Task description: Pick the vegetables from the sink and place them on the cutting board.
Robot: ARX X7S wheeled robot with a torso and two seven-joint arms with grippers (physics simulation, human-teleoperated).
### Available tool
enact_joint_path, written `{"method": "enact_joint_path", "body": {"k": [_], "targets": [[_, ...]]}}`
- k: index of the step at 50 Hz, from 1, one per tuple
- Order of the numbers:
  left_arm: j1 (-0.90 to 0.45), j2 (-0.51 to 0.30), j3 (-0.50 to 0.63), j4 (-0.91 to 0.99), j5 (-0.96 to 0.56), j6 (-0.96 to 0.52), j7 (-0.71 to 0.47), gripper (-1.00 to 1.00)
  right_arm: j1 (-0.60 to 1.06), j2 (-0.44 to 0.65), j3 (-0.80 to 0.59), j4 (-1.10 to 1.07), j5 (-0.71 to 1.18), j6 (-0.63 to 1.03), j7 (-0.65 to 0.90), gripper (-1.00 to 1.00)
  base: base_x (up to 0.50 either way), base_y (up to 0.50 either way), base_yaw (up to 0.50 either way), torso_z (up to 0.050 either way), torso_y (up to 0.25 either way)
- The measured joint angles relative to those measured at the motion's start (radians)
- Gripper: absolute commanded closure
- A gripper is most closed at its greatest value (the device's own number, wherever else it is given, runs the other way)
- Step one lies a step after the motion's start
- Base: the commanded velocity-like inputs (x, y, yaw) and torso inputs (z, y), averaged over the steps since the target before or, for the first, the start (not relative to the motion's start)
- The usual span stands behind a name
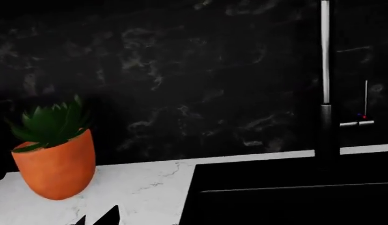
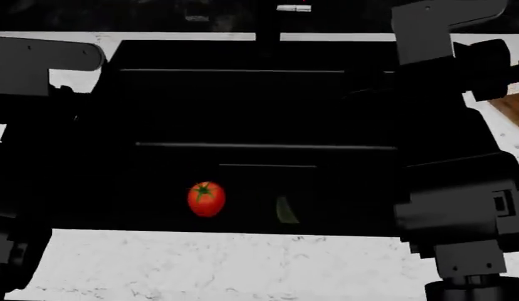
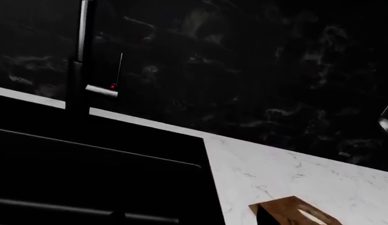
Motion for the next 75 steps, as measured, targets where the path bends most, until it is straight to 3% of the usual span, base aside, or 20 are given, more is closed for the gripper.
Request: {"method": "enact_joint_path", "body": {"k": [28, 43, 54, 64, 75], "targets": [[-0.086, -0.031, 0.021, -0.135, 0.023, -0.022, -0.053, -1.0, 0.007, 0.048, -0.037, -0.016, 0.009, 0.119, -0.052, -1.0, 0.5, 0.0, 0.0, 0.0, 0.001], [-0.084, -0.056, 0.063, -0.12, 0.029, -0.056, -0.016, -1.0, 0.006, 0.107, -0.118, -0.14, 0.025, 0.243, -0.142, -1.0, 0.33, 0.0, 0.0, 0.0, 0.001], [-0.081, -0.138, 0.153, -0.058, 0.01, -0.085, 0.185, -1.0, 0.052, 0.247, -0.384, -0.359, 0.062, 0.433, -0.373, -1.0, 0.0, 0.0, 0.0, 0.0, 0.0], [-0.039, -0.265, 0.266, 0.139, -0.045, -0.209, 0.45, -1.0, 0.106, 0.355, -0.539, -0.611, 0.145, 0.61, -0.553, -1.0, 0.0, 0.0, 0.0, 0.0, 0.0], [0.042, -0.398, 0.401, 0.34, -0.07, -0.269, 0.655, -1.0, 0.114, 0.431, -0.66, -0.756, 0.364, 0.699, -0.554, -1.0, 0.0, 0.0, 0.0, 0.0, 0.0]]}}
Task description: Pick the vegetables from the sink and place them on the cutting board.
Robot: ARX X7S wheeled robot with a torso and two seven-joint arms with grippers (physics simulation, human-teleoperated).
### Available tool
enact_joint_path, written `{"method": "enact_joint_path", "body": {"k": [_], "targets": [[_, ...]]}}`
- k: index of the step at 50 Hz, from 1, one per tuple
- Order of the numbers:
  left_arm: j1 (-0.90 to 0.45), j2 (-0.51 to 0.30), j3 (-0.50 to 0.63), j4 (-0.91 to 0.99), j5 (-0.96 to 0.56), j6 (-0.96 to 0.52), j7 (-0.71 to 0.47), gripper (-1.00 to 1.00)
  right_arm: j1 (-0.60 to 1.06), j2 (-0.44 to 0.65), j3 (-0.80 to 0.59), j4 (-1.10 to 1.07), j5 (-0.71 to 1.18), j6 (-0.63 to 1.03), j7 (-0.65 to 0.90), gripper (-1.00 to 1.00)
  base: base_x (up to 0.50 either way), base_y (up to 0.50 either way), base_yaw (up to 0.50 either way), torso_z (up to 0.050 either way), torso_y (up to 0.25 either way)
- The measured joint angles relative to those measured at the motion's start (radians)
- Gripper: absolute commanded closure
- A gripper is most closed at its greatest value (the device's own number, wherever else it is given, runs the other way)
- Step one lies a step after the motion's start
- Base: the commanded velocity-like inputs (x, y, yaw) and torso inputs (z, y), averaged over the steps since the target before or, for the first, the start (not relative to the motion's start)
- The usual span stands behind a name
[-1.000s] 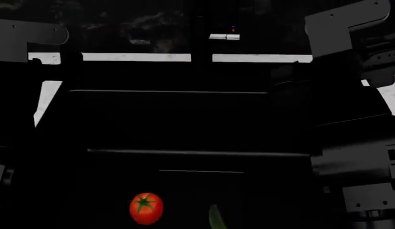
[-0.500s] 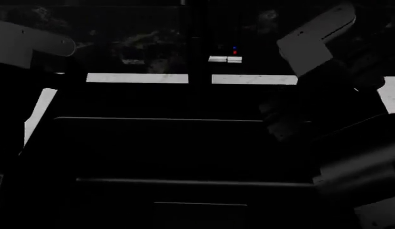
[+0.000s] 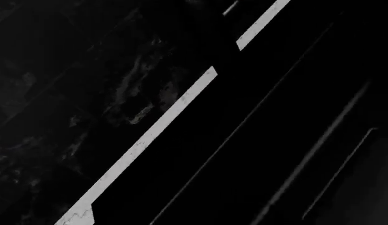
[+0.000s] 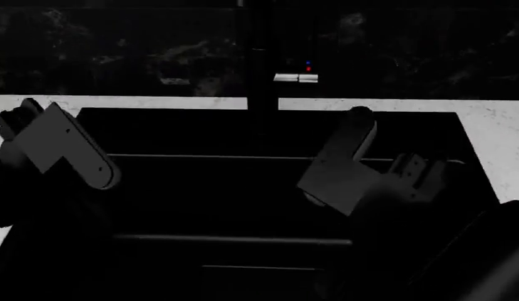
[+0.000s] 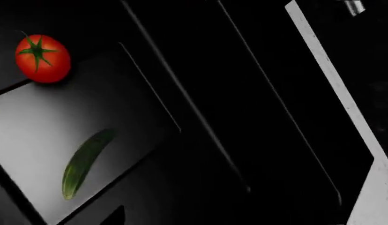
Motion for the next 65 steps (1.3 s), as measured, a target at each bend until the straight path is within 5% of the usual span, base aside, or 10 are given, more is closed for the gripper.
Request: {"method": "enact_joint_path", "body": {"k": [9, 23, 33, 45, 65], "targets": [[0.01, -0.034, 0.108, 0.018, 0.014, -0.005, 0.108, -1.0, -0.005, 0.018, -0.106, 0.015, 0.087, -0.033, -0.036, -1.0, 0.0, 0.0, 0.0, 0.0, 0.0], [-0.108, 0.053, 0.262, -0.274, 0.064, 0.165, 0.268, -1.0, 0.088, -0.035, -0.287, 0.258, 0.067, -0.218, -0.219, -1.0, 0.0, 0.0, 0.0, -0.009, -0.232], [-0.172, 0.092, 0.301, -0.373, 0.074, 0.225, 0.328, -1.0, 0.17, -0.067, -0.287, 0.327, 0.067, -0.259, -0.268, -1.0, 0.0, 0.0, 0.0, -0.005, -0.125], [-0.222, 0.091, 0.334, -0.31, 0.061, 0.198, 0.416, -1.0, 0.281, -0.102, -0.272, 0.368, 0.082, -0.236, -0.316, -1.0, 0.0, 0.0, 0.0, 0.0, 0.0], [-0.2, -0.033, 0.44, 0.009, 0.054, 0.034, 0.566, -1.0, 0.345, -0.132, -0.304, 0.414, 0.078, -0.22, -0.354, -1.0, 0.0, 0.0, 0.0, 0.0, 0.0]]}}
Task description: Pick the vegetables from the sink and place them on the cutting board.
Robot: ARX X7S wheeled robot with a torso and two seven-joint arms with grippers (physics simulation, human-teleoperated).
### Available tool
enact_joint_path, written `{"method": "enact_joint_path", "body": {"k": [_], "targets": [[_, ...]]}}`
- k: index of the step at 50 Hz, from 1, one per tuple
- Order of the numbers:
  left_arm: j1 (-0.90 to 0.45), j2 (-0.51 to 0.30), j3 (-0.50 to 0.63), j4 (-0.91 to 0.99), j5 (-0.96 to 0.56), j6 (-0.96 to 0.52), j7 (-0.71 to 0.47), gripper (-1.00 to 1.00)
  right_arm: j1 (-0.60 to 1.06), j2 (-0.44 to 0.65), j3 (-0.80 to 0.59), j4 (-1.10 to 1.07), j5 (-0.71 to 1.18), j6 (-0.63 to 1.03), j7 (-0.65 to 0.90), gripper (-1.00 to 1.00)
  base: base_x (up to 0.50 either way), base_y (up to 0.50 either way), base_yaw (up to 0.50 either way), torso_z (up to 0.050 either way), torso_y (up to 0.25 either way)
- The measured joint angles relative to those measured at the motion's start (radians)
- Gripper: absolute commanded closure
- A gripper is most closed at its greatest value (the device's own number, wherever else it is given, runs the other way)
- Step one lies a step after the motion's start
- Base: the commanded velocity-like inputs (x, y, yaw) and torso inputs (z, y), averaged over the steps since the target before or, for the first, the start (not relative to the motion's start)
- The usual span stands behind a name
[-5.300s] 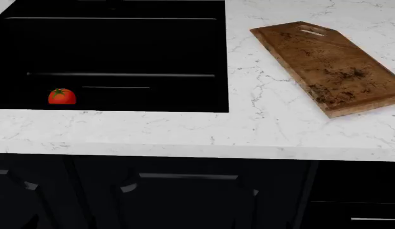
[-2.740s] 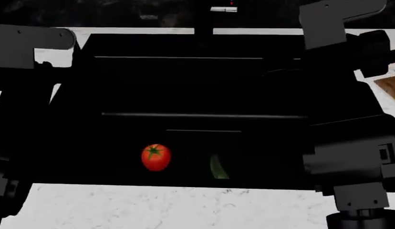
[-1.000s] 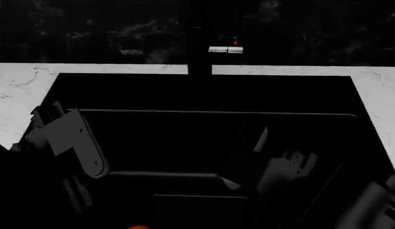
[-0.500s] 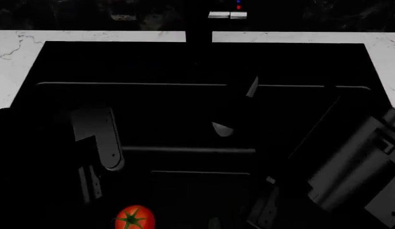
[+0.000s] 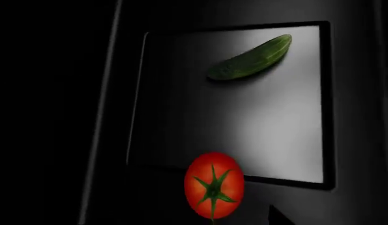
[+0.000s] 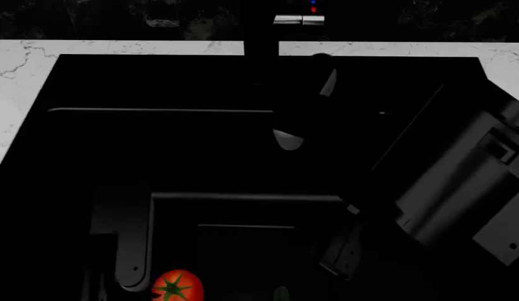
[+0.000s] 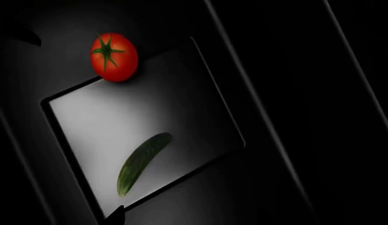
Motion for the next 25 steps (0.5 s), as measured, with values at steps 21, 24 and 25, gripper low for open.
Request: {"method": "enact_joint_path", "body": {"k": [21, 24, 25], "targets": [[-0.001, 0.078, 0.019, -0.197, 0.01, 0.109, -0.02, -1.0, -0.023, -0.013, -0.028, 0.027, -0.006, -0.03, -0.003, -1.0, 0.0, 0.0, 0.0, 0.0, 0.0], [0.0, 0.095, 0.02, -0.229, 0.01, 0.131, -0.025, -1.0, -0.027, -0.014, -0.033, 0.032, -0.007, -0.035, -0.005, -1.0, 0.0, 0.0, 0.0, 0.0, 0.0], [0.001, 0.1, 0.02, -0.238, 0.01, 0.138, -0.026, -1.0, -0.028, -0.015, -0.034, 0.033, -0.007, -0.037, -0.005, -1.0, 0.0, 0.0, 0.0, 0.0, 0.0]]}}
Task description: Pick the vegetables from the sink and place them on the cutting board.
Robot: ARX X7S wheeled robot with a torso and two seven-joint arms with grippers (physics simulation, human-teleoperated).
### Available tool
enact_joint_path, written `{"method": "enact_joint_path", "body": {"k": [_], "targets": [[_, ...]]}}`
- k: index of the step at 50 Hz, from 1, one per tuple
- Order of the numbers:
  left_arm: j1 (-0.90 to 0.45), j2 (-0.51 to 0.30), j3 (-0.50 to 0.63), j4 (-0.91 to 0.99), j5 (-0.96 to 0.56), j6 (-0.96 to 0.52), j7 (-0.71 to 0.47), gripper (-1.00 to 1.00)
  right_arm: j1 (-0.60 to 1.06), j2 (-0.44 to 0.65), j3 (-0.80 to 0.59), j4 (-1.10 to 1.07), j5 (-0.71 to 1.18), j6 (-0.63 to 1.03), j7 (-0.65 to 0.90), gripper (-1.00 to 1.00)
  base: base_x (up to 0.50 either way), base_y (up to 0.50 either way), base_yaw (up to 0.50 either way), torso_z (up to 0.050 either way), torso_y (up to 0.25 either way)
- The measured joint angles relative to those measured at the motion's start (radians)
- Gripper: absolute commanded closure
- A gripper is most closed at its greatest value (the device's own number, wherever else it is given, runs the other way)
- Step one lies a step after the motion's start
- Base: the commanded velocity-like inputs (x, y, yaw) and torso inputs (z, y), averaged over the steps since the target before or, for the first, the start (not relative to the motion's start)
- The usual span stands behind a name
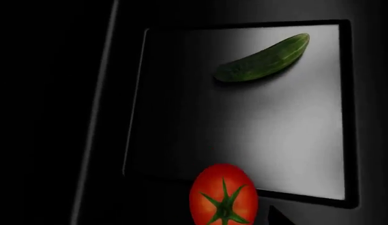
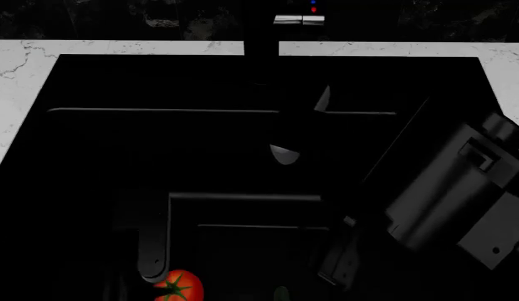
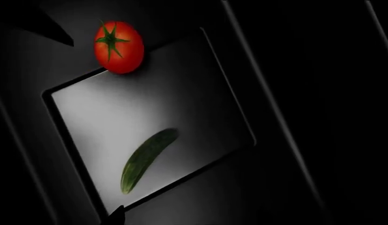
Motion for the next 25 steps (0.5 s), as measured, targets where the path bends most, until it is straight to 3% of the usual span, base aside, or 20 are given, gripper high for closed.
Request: {"method": "enact_joint_path", "body": {"k": [25], "targets": [[0.061, 0.089, 0.027, -0.173, -0.009, 0.114, -0.023, -1.0, -0.025, -0.015, -0.032, 0.042, -0.01, -0.044, -0.009, -1.0, 0.0, 0.0, 0.0, 0.0, 0.0]]}}
